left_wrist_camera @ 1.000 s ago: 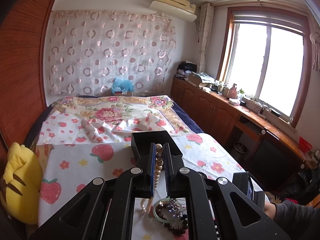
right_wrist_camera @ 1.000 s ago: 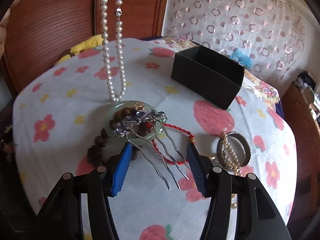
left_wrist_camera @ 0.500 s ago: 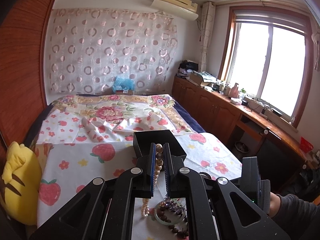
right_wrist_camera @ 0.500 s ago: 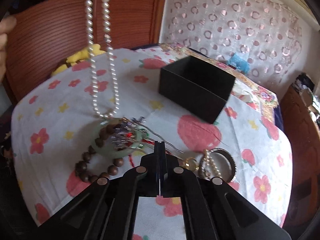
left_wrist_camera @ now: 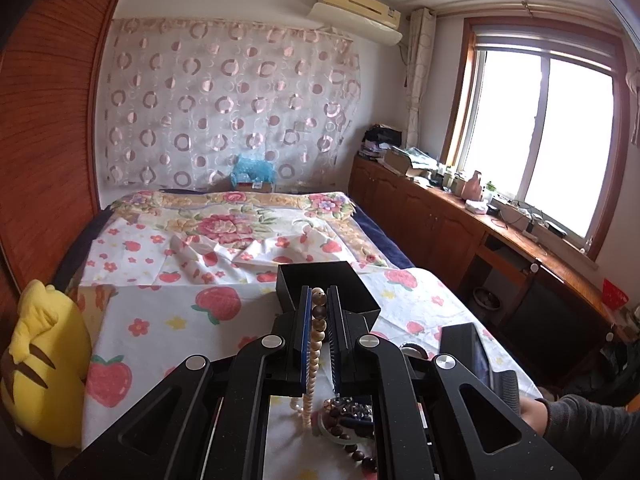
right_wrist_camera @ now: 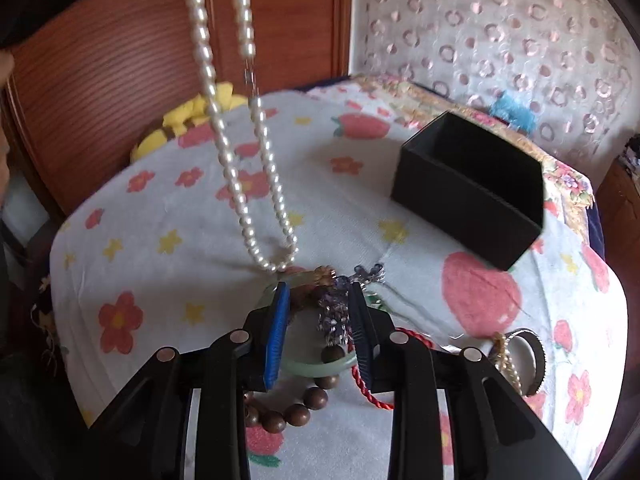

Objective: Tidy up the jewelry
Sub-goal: 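Grasp the purple-flower hairpin with the right tool and lift it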

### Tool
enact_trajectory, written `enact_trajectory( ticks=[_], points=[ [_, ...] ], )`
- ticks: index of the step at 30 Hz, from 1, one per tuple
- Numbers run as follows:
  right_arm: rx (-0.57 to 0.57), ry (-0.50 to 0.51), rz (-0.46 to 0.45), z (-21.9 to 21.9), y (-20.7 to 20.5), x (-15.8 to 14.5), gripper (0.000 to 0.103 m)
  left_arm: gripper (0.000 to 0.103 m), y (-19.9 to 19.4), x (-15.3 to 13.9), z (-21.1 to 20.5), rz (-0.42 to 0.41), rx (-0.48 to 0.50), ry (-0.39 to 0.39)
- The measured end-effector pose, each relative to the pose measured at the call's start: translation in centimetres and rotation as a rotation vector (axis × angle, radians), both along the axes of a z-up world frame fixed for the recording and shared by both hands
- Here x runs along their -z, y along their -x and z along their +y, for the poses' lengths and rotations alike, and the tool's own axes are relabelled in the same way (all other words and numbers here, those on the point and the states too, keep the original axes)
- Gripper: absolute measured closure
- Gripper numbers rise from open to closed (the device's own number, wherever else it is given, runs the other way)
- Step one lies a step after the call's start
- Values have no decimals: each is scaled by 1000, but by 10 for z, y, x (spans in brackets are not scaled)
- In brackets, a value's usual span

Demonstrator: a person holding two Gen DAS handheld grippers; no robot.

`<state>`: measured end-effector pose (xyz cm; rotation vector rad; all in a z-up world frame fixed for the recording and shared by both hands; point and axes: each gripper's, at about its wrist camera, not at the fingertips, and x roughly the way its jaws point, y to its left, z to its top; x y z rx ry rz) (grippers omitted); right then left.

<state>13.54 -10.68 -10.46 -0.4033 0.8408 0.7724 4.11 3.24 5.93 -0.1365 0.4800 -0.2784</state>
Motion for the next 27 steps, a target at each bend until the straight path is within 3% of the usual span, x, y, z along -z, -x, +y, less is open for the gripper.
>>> enact_trajectory(
  ticks=[12,18,22,27],
  points=[
    [50,57,-2,0,-12,4,72,96,1,-5,10,-10,-4,2],
    [7,122,-4,12,-12,13,71,96,-1,-9,8,-23,2,-8],
    [8,106,-12,6,-12,10,80,96,-5,-20,3,-47,15,-21],
    [23,53,-30,-8,-12,-3,80,96,-24,-31,-11,-58,32,-32]
  ],
)
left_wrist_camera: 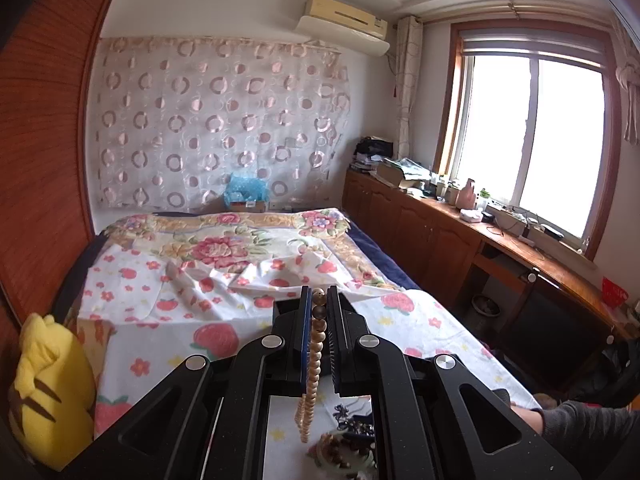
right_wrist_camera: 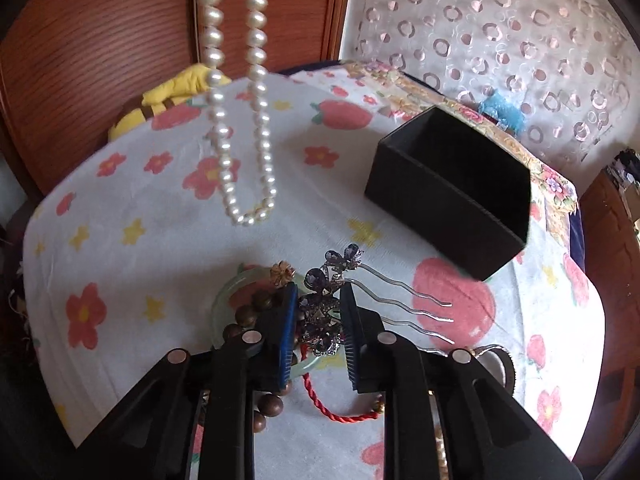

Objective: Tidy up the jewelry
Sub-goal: 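Grasp the purple-flower hairpin with the right tool and lift it, then lower the pearl necklace into the black box with the left tool while the right tool drops the hairpin in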

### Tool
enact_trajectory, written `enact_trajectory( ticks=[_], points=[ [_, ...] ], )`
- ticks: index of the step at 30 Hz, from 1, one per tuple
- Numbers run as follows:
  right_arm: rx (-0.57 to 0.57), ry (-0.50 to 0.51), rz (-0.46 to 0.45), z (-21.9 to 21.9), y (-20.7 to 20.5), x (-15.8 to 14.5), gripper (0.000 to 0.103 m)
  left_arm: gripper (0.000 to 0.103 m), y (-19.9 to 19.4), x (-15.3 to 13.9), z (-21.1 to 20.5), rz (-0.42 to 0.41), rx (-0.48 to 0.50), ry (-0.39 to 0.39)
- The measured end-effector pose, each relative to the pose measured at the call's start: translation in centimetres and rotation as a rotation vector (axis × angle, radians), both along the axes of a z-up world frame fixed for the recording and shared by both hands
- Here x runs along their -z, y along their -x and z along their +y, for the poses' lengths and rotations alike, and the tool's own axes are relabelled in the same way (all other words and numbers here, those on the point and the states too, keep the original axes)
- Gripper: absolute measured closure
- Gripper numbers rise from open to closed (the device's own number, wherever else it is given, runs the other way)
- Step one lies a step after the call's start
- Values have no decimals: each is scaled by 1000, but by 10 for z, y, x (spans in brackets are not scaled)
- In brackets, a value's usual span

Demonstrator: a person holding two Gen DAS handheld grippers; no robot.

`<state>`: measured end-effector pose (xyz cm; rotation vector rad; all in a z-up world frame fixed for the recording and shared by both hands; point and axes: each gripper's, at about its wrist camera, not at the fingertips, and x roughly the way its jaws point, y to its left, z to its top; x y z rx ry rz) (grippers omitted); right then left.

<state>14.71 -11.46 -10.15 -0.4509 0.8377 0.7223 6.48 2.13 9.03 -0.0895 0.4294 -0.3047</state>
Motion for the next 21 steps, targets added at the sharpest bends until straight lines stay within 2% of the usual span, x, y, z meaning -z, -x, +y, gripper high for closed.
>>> enact_trajectory(
  ticks=[6,13,18,21],
  points=[
    [18,-90,-44,-24,-2,-36,80,96,-29,-14,-16,-7,29,-3],
    [48,-149,-94,-50,-33,-71,80,96,-64,-33,-35,-34,54,-19],
    [64,-177,-115,-62,-60,-85,80,96,-100,-26,-46,-3,65,-19],
    [68,-188,-122,-67,-71,-88,80,96,-124,-11,-51,36,70,-21]
  ],
)
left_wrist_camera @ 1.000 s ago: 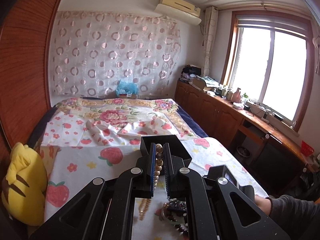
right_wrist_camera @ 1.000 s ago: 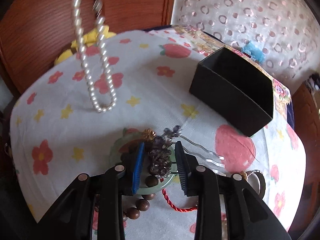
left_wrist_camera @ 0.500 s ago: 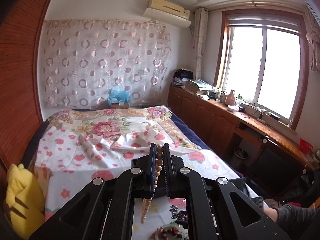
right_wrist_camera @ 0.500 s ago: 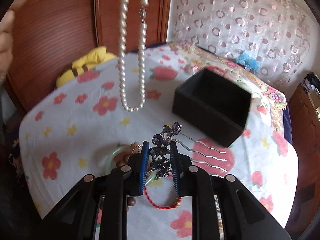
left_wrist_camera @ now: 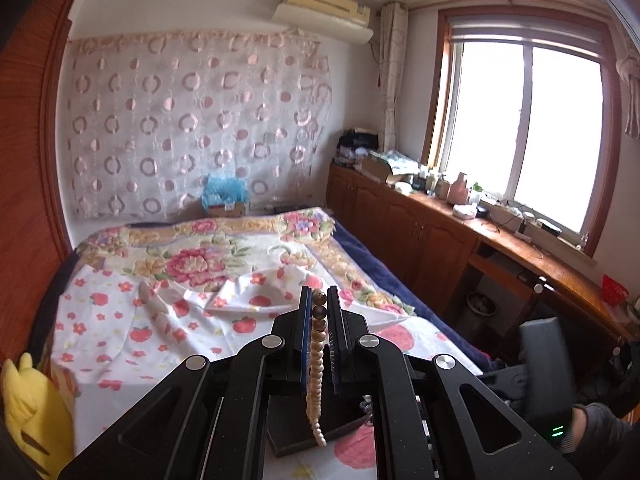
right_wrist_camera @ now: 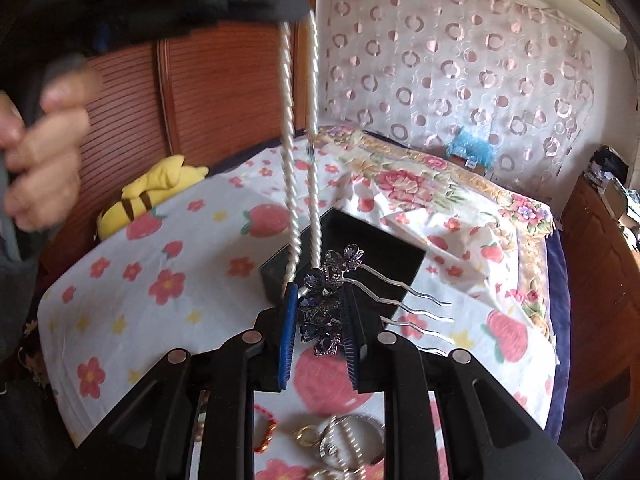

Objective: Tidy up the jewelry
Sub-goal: 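Lower the pearl necklace into the black box with the left tool while the right tool drops the hairpin in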

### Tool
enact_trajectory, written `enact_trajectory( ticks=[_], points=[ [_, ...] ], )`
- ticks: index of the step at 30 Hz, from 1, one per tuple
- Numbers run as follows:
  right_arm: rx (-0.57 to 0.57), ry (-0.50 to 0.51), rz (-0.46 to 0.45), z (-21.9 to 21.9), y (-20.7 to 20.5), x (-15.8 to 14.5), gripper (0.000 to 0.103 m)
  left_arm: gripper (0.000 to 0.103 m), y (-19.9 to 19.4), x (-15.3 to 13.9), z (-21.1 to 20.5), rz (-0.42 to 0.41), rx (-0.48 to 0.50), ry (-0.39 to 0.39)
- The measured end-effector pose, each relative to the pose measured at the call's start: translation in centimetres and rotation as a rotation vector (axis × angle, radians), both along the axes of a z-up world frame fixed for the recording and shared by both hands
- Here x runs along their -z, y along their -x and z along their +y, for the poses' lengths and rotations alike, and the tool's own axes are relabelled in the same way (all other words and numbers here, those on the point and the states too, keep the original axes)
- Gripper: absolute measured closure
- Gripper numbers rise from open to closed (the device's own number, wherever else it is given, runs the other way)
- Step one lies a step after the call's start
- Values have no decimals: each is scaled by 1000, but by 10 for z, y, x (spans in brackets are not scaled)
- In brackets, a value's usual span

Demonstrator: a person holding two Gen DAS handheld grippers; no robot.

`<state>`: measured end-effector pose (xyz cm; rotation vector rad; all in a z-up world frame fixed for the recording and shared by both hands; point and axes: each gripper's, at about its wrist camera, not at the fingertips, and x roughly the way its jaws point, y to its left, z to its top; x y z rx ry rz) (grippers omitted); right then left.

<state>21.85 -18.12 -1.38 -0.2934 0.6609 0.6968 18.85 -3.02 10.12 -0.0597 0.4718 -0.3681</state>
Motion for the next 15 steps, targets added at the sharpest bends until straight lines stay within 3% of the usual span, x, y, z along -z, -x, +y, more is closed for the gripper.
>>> enact_trajectory(
  ticks=[8,12,15],
  points=[
    [-8,-14,1,5,-26,5,80,96,-39,41,-4,94,-5,-26],
    [-30,-9,2,18,-35,10,80,81,-37,46,8,96,-37,-24],
    [-48,-6,-8,30,-41,14,80,81,-32,51,21,103,-78,-41]
  ],
)
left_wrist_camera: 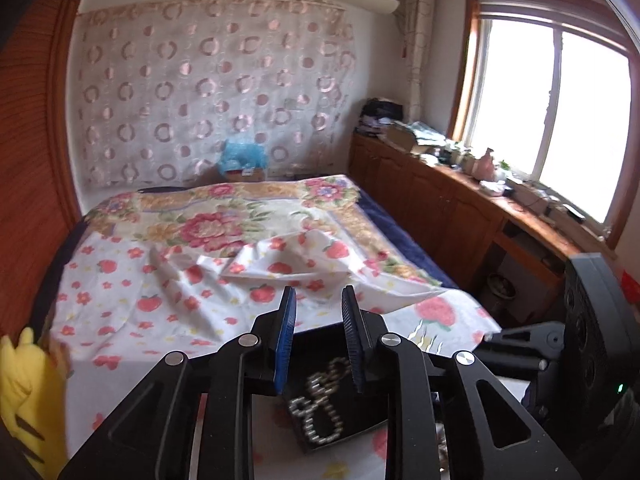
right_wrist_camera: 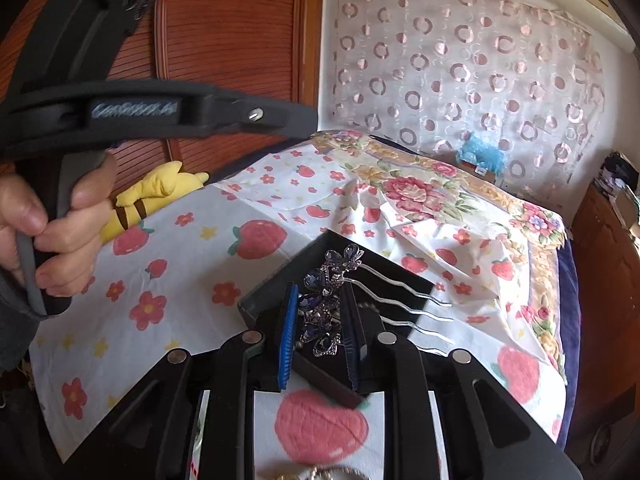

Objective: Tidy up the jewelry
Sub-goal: 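Lower the pearl necklace into the black box with the left tool while the right tool drops the hairpin in, then move the left tool to the silver bangle and close on it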

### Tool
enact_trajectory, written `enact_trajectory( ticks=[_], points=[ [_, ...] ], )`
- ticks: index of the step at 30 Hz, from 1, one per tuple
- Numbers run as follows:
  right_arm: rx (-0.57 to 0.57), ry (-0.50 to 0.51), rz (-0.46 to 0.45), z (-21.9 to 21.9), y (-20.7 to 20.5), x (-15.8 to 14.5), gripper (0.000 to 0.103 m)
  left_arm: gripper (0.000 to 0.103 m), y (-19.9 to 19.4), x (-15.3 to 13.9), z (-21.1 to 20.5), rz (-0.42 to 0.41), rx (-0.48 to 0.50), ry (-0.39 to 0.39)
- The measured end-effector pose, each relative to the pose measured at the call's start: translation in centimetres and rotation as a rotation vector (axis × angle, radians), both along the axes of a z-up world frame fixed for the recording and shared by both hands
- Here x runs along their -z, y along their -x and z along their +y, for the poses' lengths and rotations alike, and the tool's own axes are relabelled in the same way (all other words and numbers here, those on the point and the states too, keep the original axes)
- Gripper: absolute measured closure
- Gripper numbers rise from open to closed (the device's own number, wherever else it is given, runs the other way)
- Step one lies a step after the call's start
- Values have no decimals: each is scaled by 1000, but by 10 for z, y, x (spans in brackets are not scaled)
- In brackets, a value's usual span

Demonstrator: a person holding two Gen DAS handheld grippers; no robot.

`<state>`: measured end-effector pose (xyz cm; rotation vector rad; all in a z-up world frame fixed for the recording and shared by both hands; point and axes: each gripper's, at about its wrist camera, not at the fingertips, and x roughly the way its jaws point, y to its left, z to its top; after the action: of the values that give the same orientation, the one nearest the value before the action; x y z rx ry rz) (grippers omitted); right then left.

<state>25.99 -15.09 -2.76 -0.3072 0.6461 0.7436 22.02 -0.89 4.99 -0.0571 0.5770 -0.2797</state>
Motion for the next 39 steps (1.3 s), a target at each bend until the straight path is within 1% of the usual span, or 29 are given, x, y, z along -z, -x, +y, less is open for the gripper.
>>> enact_trajectory(
  ticks=[6,11,14,15,17,19,22,24,26,30,35,39],
  points=[
    [-37,-3,-4,22,-14,8,80,80,11,11,31,30,-80,-18],
    [-29,15,40,33,-29,25,79,80,18,22,53,57,-127,-22],
    [-3,31,57,34,-33,36,76,79,23,27,58,65,-137,-33],
    [5,26,67,32,-35,39,74,77,25,28,57,65,-138,-38],
    [18,22,72,28,-35,39,66,74,28,30,57,65,-134,-41],
    [30,21,63,22,-31,36,65,74,31,33,56,69,-124,-39],
    [56,9,39,1,-16,26,65,74,39,39,47,80,-96,-32],
    [70,-7,46,-17,-6,24,65,74,45,44,38,91,-65,-28],
    [105,1,50,-40,8,26,65,74,49,51,23,106,-22,-32],
    [191,25,94,-86,33,44,65,74,49,68,-12,146,72,-47],
    [275,30,132,-125,56,64,65,74,46,83,-60,178,187,-93],
    [314,20,147,-144,69,75,65,80,39,94,-92,219,266,-129]
  ],
)
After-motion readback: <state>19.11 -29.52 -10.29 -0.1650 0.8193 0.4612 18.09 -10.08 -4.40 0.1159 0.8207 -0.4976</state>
